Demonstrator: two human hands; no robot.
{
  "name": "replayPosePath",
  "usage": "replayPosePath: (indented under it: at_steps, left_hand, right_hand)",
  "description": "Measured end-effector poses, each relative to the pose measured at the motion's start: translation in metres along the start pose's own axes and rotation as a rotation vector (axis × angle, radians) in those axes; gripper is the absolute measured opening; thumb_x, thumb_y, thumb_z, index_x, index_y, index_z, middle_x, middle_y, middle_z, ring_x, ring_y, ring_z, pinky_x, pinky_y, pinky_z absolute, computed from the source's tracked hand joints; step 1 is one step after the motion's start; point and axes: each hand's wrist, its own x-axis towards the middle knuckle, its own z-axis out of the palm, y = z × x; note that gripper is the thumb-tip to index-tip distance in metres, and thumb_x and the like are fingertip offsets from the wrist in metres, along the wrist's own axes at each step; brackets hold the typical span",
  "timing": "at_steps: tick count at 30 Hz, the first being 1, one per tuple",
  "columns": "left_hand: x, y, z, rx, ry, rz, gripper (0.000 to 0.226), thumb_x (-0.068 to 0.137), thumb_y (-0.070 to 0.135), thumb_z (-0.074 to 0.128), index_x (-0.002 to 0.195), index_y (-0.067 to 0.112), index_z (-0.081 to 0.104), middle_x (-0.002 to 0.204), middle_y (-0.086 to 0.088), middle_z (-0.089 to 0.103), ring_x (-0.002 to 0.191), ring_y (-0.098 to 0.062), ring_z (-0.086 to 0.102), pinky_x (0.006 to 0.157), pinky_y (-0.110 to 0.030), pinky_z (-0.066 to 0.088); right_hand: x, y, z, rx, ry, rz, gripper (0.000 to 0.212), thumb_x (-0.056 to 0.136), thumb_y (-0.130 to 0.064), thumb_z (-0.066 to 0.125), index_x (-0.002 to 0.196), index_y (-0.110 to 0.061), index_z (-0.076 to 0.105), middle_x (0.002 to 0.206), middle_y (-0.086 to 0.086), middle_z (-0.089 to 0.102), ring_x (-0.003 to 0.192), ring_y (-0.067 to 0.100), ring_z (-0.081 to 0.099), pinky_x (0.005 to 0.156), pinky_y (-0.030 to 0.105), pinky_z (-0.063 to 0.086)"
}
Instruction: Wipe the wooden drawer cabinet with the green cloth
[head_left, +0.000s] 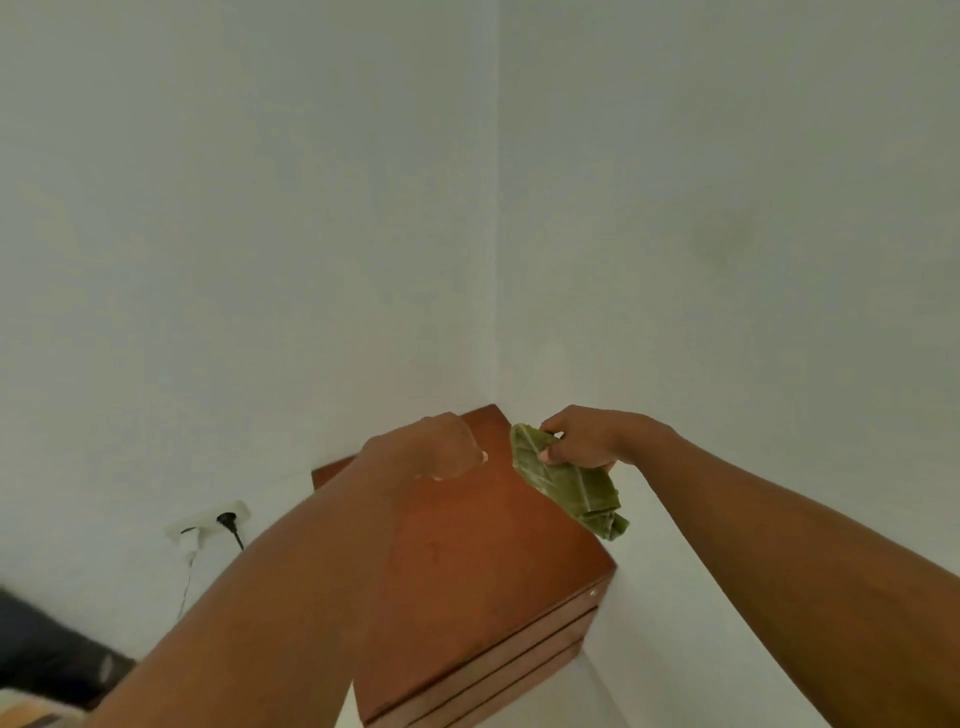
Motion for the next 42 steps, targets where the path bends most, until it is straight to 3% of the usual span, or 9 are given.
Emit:
replayPosePath:
  at_steps: [4,9,12,19,24,28,31,36,42]
  left_hand:
    - [0.038,-0.017,0.024,-0.017,-0.022,-0.023,0.039,0.105,0.035,0.048,0.132,0.012,0.063,0.134,-0.005,0.061,0.119,-0.028,0.06,0.104,-0.042,0.048]
    - [0.087,-0.052,0.059,-0.202,-0.02,-0.107,0.028,0.097,0.035,0.058,0.118,0.022,0.07,0.12,-0.003,0.069,0.106,-0.023,0.065,0.096,-0.041,0.054]
    - [0.112,-0.067,0.084,-0.289,0.003,-0.167,0.031,0.099,0.033,0.057,0.125,0.019,0.067,0.122,-0.005,0.068,0.107,-0.025,0.066,0.088,-0.035,0.052]
    - [0.153,-0.093,0.164,-0.285,-0.083,-0.322,0.043,0.099,0.029,0.049,0.138,0.01,0.057,0.139,-0.013,0.059,0.125,-0.032,0.056,0.102,-0.04,0.047]
    - [0.182,-0.101,0.217,-0.384,-0.068,-0.392,0.046,0.098,0.038,0.05,0.138,0.016,0.055,0.142,-0.012,0.058,0.127,-0.032,0.056,0.105,-0.046,0.048]
    - [0.196,-0.105,0.247,-0.371,0.023,-0.436,0.041,0.097,0.037,0.046,0.133,0.023,0.058,0.135,-0.006,0.063,0.122,-0.029,0.06,0.099,-0.045,0.052]
    - [0.206,-0.111,0.261,-0.374,0.077,-0.438,0.04,0.096,0.036,0.044,0.132,0.024,0.058,0.133,-0.006,0.063,0.127,-0.03,0.055,0.1,-0.048,0.051]
    - [0.207,-0.107,0.276,-0.362,0.018,-0.447,0.051,0.098,0.03,0.047,0.146,0.018,0.04,0.145,-0.011,0.048,0.134,-0.036,0.046,0.107,-0.053,0.044]
    - [0.2,-0.116,0.264,-0.285,-0.322,-0.436,0.059,0.098,0.041,0.049,0.151,0.018,0.038,0.155,-0.011,0.043,0.14,-0.034,0.041,0.113,-0.049,0.038]
  right_hand:
    - [0.047,0.021,0.021,0.051,-0.035,0.015,0.023,0.101,-0.025,0.057,0.122,-0.021,0.062,0.111,0.006,0.066,0.1,0.028,0.068,0.085,0.043,0.061]
    - [0.105,0.046,0.048,0.022,-0.105,0.047,0.029,0.099,-0.023,0.057,0.126,-0.012,0.063,0.119,0.013,0.065,0.107,0.033,0.066,0.093,0.051,0.058]
    - [0.142,0.059,0.067,0.031,-0.112,0.033,0.024,0.098,-0.022,0.056,0.117,-0.009,0.065,0.114,0.014,0.067,0.104,0.032,0.066,0.093,0.048,0.058]
    - [0.212,0.104,0.12,0.012,-0.226,0.056,0.019,0.099,-0.022,0.054,0.106,-0.011,0.068,0.105,0.011,0.07,0.098,0.029,0.068,0.088,0.04,0.057]
    - [0.246,0.141,0.155,-0.031,-0.098,0.095,0.018,0.1,-0.028,0.051,0.107,-0.019,0.065,0.104,0.009,0.07,0.094,0.032,0.068,0.083,0.041,0.057]
    - [0.254,0.162,0.187,-0.13,0.106,0.045,0.036,0.102,-0.028,0.051,0.137,-0.021,0.055,0.121,0.011,0.067,0.11,0.036,0.064,0.088,0.041,0.052]
    - [0.261,0.173,0.213,-0.166,0.06,0.003,0.051,0.102,-0.032,0.052,0.15,-0.02,0.04,0.14,0.012,0.056,0.128,0.034,0.053,0.103,0.046,0.048]
    - [0.246,0.179,0.243,-0.348,-0.039,0.006,0.069,0.095,-0.04,0.05,0.157,-0.024,0.025,0.163,0.01,0.028,0.148,0.034,0.03,0.113,0.05,0.038]
    - [0.241,0.156,0.219,-0.434,-0.16,0.018,0.055,0.09,-0.037,0.055,0.143,-0.022,0.047,0.152,0.007,0.044,0.138,0.032,0.042,0.107,0.048,0.046]
